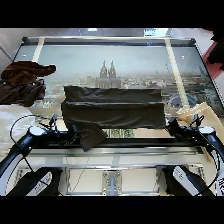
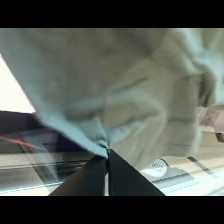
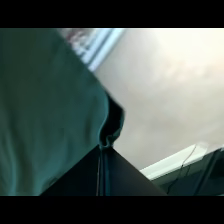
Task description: Fold the shirts.
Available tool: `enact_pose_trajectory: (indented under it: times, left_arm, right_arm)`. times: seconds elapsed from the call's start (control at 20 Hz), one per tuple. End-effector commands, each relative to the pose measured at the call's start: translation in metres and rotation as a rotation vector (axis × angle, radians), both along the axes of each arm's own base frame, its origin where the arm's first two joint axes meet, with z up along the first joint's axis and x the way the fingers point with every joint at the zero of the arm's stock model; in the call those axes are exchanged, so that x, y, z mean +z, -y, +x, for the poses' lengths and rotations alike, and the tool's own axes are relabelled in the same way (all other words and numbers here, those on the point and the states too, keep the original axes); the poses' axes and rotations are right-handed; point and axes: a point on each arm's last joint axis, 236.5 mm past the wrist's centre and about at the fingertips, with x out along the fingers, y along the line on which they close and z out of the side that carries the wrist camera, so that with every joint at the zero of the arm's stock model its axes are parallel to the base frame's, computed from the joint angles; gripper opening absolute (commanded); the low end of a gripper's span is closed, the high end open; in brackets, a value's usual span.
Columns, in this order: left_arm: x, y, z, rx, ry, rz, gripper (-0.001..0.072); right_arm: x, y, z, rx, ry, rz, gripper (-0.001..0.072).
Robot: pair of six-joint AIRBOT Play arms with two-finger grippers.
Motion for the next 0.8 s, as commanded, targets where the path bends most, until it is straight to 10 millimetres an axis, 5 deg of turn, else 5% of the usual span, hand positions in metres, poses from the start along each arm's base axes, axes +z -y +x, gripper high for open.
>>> enact_pose_trajectory:
  times: [0.0,0.35,0.6,0.75]
  left_arm:
    - [0.026,0.006,0.013,-0.061,0.069,-0.019,0.0013]
    - [0.122,0.005,0.046,-0.120,0.371,0.018,0.0013]
    - [0.163,-0.008,0.073,-0.082,0.505,0.089,0.0013]
    - [0.177,-0.042,0.093,-0.029,0.552,0.253,0.0013]
  right_arm:
    - [0.033,-0.012,0.007,0.112,0.090,-0.001,0.0035]
    - [0.127,0.005,0.009,0.251,0.270,-0.270,0.0033]
    - [0.135,0.005,0.001,0.282,0.247,-0.290,0.0033]
    - [0.133,0.012,0.001,0.278,0.238,-0.320,0.0033]
